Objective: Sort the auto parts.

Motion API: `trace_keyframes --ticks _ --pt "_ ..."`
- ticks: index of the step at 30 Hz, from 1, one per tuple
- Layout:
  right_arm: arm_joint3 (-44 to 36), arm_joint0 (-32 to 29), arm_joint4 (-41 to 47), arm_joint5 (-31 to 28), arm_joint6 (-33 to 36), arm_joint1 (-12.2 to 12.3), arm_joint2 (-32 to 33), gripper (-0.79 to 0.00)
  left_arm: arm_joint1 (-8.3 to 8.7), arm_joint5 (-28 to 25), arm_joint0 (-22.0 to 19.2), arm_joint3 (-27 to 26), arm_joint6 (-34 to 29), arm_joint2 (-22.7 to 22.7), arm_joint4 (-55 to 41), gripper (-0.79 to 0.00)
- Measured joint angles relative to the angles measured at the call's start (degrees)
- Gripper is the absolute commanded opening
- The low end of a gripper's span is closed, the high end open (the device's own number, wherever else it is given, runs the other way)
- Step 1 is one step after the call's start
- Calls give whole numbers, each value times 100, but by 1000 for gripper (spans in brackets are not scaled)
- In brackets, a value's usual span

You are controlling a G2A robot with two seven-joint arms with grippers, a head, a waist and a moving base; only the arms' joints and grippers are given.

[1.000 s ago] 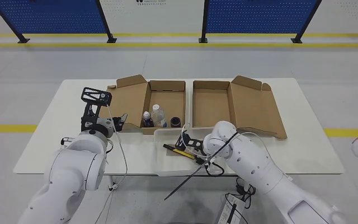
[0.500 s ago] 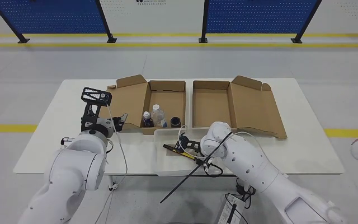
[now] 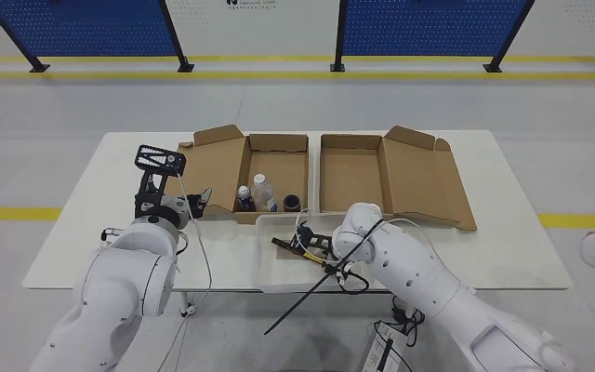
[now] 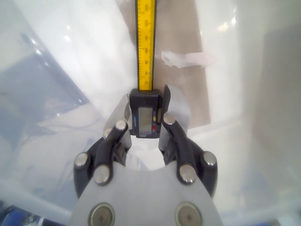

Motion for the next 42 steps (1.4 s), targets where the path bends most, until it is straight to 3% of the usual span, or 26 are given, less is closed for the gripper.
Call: trace_keyframes --ticks 11,23,33,42 --pt "-244 -4 157 1 -181 60 252 -785 0 0 0 0 0 0 0 0" --pt "-1203 -327 543 13 -250 313 991 -785 0 0 0 0 0 0 0 0" --pt "-1791 -938 1278 -202 -899 561 1883 -785 0 0 0 0 0 0 0 0" --pt "-1797 -1478 2086 -670 -1629 713 2451 -785 0 0 0 0 0 0 0 0"
